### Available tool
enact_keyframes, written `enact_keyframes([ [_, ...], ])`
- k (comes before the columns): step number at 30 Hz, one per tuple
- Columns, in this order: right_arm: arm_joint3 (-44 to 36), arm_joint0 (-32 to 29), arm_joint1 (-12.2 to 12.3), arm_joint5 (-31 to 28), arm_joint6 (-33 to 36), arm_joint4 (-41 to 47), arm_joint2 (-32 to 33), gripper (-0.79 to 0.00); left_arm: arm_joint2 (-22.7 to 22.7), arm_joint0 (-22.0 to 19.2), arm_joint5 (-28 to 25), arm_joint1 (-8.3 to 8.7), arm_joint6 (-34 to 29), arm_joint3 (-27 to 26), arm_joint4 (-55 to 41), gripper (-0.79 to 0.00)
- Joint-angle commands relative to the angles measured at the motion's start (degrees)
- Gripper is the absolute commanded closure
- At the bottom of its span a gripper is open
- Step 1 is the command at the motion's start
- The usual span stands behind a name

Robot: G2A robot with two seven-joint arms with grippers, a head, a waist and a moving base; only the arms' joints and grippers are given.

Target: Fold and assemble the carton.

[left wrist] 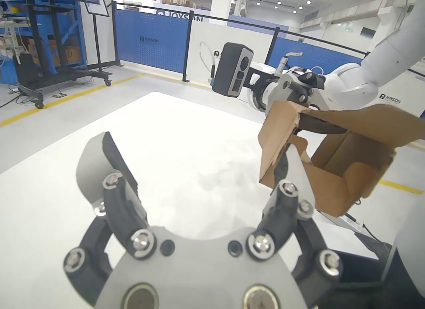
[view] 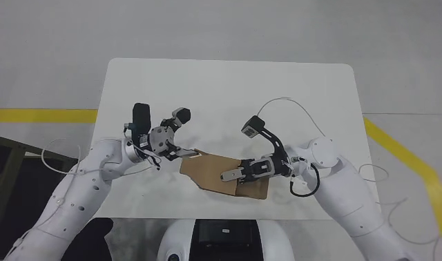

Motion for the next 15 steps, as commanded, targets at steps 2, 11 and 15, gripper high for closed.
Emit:
enact_keyframes([
  [2,-0.3,-0.1,0.1,0.0,0.1,0.3,0.3,0.000,-1.1,0.6,0.0,0.04,-0.2,1.2,0.2,-0.785],
  [11,-1.2,-0.2,0.0,0.3,0.3,0.3,-0.4,0.000,-1.7,1.1,0.4,-0.53,-1.0,1.3,-0.4,-0.785],
  [15,-0.7,0.1,-0.2,0.1,0.0,0.2,-1.1,0.000,-1.2,0.5,0.0,-1.01,-1.1,0.7,-0.6,-0.785],
])
